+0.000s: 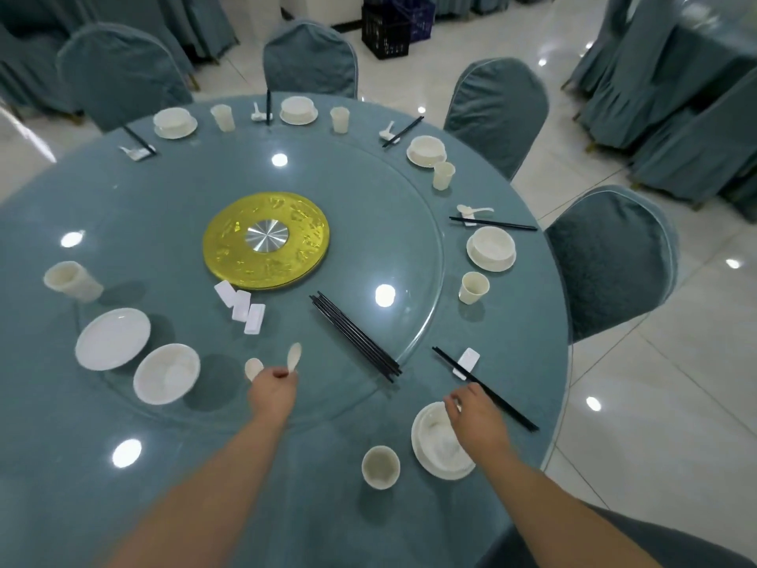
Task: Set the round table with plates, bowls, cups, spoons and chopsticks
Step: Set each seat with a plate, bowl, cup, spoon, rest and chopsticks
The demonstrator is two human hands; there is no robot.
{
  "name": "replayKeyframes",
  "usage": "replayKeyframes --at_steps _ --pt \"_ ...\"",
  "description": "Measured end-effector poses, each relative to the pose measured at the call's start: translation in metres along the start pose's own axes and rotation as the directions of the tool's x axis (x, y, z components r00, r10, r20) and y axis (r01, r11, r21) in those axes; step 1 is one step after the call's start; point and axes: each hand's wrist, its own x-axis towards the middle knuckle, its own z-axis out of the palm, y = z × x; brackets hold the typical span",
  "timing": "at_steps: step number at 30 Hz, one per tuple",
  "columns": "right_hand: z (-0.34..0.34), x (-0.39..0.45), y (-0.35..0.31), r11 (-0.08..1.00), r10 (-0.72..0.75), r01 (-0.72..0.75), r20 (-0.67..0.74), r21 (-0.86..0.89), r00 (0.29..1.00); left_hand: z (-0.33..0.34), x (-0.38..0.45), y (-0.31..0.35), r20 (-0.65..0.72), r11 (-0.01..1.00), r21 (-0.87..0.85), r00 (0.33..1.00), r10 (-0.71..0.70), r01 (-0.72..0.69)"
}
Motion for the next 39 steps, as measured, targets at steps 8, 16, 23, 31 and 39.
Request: replayKeyframes --at_steps 8,16,23,31,39 --pt "0.006 -0.019 -0.073 0.955 -0.038 -0.013 0.165 0.296 0.985 0.062 -0.072 0.03 0.335 0.905 -0.396 0.942 -0.016 0.157" --pt "-0.012 -0.018 -0.046 0.76 0.121 -0.25 0.248 0.599 0.961 0.1 -0.125 0.065 0.531 0.913 -0.345 0.848 0.001 0.215" --pt "-0.036 0.002 0.005 0.785 0.218 -0.275 0.168 0.556 0.961 0.115 -0.134 0.084 0.631 0.977 -0.191 0.775 0.048 0.095" --pt "-0.052 0.044 0.06 0.828 0.388 -0.402 0.117 0.391 0.914 0.1 -0.096 0.084 0.513 0.998 -0.062 0.857 0.051 -0.023" --pt "-0.048 0.085 0.074 0.864 0.4 -0.424 0.141 0.272 0.905 0.084 -0.061 0.069 0.415 0.999 0.042 0.91 0.014 -0.034"
